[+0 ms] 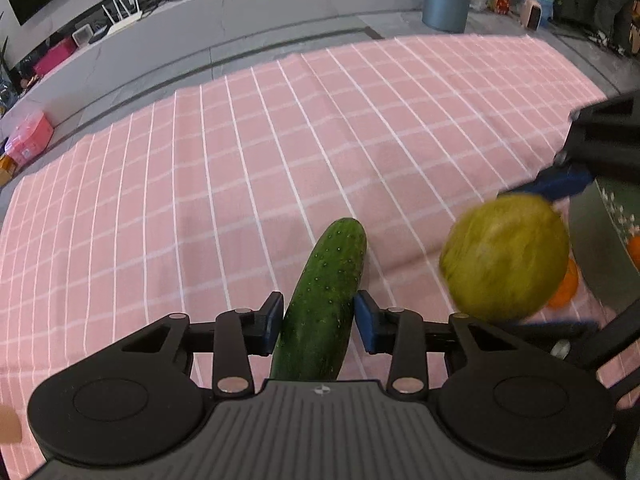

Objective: Organize fruits
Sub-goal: 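Lower the pomelo into the colander with the right gripper while the left drops the cucumber in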

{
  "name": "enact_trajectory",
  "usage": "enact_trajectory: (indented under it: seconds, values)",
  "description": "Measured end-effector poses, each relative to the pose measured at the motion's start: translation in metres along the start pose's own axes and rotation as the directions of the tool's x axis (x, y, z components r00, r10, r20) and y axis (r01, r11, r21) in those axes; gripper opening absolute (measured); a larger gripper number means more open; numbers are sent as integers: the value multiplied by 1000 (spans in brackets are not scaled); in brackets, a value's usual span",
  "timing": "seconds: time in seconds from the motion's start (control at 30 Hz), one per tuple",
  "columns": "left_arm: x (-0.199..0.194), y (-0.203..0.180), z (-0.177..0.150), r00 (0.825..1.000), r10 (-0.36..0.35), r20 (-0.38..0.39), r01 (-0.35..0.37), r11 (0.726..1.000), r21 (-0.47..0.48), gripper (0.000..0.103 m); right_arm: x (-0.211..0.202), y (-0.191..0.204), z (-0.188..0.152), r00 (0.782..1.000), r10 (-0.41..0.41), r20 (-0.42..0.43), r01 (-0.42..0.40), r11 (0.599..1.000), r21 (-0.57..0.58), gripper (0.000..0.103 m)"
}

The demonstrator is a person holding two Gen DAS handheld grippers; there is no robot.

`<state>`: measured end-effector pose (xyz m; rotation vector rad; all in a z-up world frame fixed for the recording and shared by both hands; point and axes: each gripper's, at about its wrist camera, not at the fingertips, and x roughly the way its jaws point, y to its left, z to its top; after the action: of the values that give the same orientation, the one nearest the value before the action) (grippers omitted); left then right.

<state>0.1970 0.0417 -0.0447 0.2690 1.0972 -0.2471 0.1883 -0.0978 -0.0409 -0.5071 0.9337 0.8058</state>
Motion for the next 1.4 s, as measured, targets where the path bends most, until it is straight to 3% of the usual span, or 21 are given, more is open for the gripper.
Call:
enact_trajectory:
  seconds: [0.23,0.4,0.5,0.6,0.77,1.0,1.2,1.4]
  values:
    - [16,1,-19,999,-8,-50,7,999,-34,43,-35,-1,-19,1000,-24,3,24,997,74,64]
    - [19,-10,-24,999,18,-41,-18,1000,10,47,-67,-18,-42,998,-54,11,52,989,135,64]
    - [24,-13,-22,999,36,-39,-35,999,29,50,-83,-32,-57,997,-79,-10,80,981,174,64]
    - [26,-18,-22,999,38,-25,-37,999,26,45,-91,-46,-76,991,-123,-53,131,971,200,64]
    - [17,-18,-23,999,50,12,-50,999,12,43,-76,-70,-109,976,-166,-144,200,943,265,64]
    - [-26,-29,-8,995,9,97,-10,1000,9,42,-46,-99,-142,969,-144,-202,207,919,337,64]
    - [-56,-46,3,985,-59,160,65,997,-32,42,-29,-109,-153,972,-113,-208,180,923,340,64]
    - [-76,-85,18,968,-165,191,166,986,10,42,-17,-110,-160,971,-95,-218,167,926,338,64]
